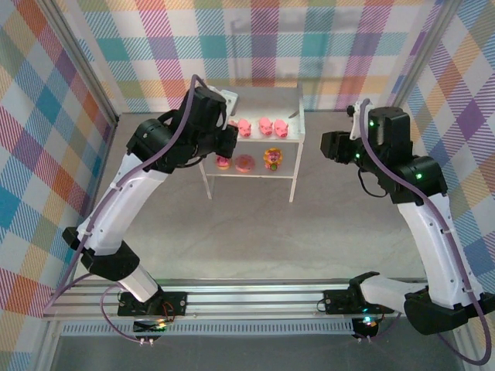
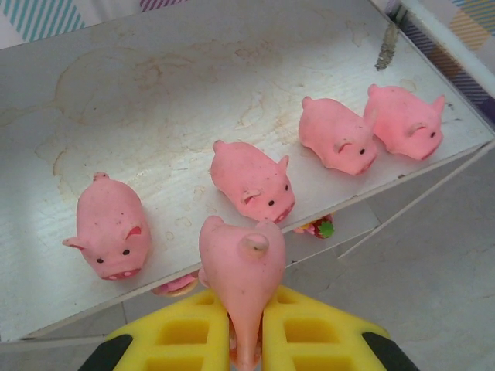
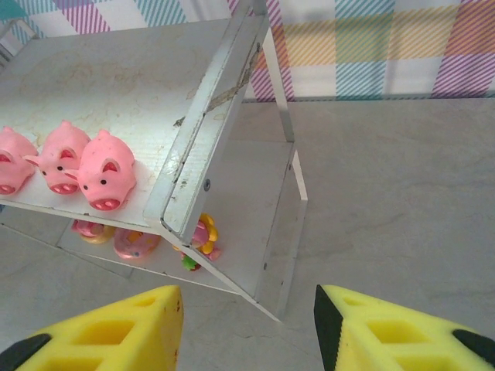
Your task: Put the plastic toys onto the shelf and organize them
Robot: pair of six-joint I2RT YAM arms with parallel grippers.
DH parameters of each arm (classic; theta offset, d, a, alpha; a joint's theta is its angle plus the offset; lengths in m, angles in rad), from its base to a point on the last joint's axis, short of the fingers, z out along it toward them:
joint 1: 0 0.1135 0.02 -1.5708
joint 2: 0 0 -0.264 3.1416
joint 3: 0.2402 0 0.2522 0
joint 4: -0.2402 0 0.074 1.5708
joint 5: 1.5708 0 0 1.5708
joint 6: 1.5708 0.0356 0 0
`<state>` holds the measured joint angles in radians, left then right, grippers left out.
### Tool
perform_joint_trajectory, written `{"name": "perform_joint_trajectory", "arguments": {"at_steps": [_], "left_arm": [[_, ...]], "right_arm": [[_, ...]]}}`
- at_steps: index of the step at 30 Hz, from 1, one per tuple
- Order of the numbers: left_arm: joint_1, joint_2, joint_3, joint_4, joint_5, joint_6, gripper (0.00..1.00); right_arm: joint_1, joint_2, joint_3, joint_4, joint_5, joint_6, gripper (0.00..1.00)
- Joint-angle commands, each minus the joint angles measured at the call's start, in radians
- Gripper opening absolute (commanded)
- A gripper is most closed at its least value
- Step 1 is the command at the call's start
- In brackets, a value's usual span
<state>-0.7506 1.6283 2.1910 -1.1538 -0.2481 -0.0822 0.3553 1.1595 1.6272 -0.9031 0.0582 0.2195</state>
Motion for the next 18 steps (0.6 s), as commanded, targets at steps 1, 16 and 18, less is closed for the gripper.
{"name": "perform_joint_trajectory", "arguments": {"at_steps": [1,16,18], "left_arm": [[0.020,0.027,0.018,-0.019,-0.014,-0.010,0.13],[0.075,0.057,0.008,0.014,0.006,-0.025,0.14],[0.082,0.061,0.003,0.018,0.016,-0.027,0.14]], "right_arm": [[-0.027,-0.002,-0.009,0.044,-0.072,-0.020,0.50],[-0.094,0.035,-0.001,0.059,-0.153,-0.029,0.49],[-0.100,0.037,-0.001,0.060,-0.158,-0.029,0.49]]}}
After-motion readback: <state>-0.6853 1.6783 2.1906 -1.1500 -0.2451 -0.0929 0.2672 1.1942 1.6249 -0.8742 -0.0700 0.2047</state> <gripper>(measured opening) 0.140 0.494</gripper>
